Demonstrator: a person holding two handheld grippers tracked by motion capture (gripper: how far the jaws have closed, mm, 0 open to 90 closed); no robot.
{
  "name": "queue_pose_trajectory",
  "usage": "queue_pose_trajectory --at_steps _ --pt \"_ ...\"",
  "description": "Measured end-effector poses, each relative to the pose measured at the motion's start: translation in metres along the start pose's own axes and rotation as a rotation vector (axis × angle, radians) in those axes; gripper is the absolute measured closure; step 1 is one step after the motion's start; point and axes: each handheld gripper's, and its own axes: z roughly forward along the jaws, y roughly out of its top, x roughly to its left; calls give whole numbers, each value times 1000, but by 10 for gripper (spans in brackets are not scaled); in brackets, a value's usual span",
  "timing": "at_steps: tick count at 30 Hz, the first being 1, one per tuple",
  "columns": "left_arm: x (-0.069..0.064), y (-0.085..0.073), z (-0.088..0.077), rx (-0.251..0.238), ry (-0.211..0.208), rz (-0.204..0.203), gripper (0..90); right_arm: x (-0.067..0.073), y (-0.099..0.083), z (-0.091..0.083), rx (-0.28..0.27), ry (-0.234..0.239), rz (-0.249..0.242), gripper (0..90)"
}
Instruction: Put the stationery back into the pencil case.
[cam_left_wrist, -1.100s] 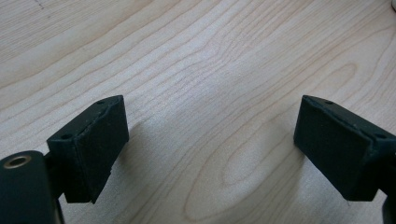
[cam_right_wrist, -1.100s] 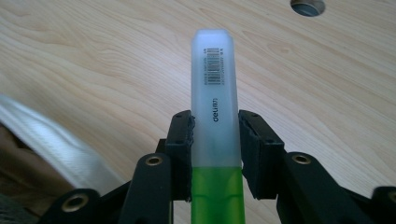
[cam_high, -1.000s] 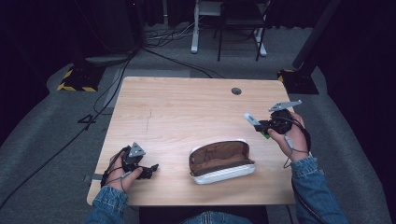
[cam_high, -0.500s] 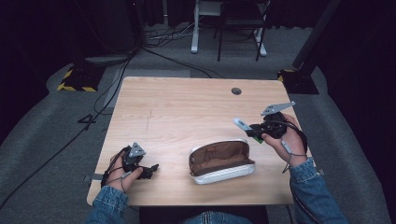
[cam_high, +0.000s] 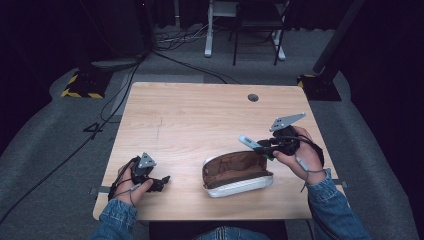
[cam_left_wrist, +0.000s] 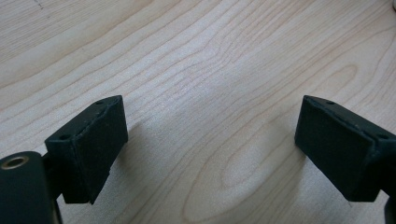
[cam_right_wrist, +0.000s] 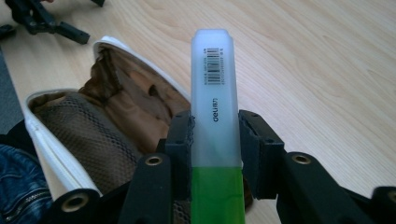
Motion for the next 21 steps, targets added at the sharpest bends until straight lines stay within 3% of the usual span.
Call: queue_pose_trajectory --at_steps 9,21 --pt "0 0 0 1 -1 -1 96 21 6 10 41 60 -76 666" --pt "0 0 0 1 -1 -1 96 37 10 22 79 120 -150 666"
